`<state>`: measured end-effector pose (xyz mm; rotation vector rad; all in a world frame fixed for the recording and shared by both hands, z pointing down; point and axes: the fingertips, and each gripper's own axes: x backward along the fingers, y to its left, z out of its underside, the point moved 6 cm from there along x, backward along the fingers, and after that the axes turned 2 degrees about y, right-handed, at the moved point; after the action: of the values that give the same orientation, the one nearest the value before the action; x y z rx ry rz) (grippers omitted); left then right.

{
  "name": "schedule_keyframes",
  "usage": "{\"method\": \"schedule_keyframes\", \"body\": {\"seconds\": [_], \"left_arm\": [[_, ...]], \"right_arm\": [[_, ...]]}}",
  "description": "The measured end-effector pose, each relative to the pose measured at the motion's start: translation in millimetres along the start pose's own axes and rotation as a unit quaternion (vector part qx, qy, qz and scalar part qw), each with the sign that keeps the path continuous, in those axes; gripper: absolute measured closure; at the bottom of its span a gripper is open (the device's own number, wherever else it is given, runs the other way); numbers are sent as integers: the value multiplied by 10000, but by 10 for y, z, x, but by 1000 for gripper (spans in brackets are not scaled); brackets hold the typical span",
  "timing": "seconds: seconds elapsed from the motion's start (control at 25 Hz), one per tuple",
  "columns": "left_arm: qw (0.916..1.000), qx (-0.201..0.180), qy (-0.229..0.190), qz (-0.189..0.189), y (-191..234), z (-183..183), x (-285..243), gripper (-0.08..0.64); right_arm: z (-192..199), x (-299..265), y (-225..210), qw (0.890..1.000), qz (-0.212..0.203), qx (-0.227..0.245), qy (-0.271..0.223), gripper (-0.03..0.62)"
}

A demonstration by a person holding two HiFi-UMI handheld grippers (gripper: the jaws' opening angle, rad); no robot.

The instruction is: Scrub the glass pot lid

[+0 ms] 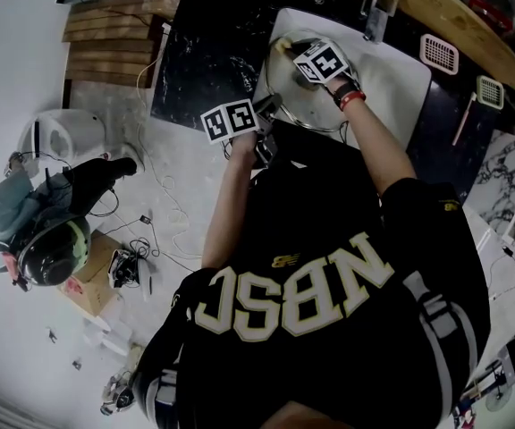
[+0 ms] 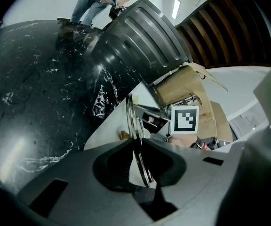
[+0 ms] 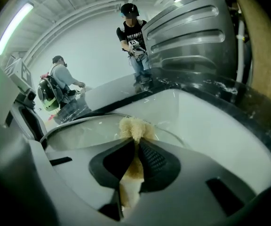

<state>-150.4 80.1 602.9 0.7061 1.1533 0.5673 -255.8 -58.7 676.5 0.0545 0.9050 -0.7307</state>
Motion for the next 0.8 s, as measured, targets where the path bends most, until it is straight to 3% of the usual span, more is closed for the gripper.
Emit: {"method": "schedule_keyframes", "body": {"seconds": [0.56,0.8], "left_arm": [[10000,61,37,-24,-14,15,-16,488],[9999,73,64,-43,2,-7,-10,489]], "right_arm": [[240,103,-506,9939,967,-112,517,551],[669,210,-701,9881,1022,-226,1129,551]]}}
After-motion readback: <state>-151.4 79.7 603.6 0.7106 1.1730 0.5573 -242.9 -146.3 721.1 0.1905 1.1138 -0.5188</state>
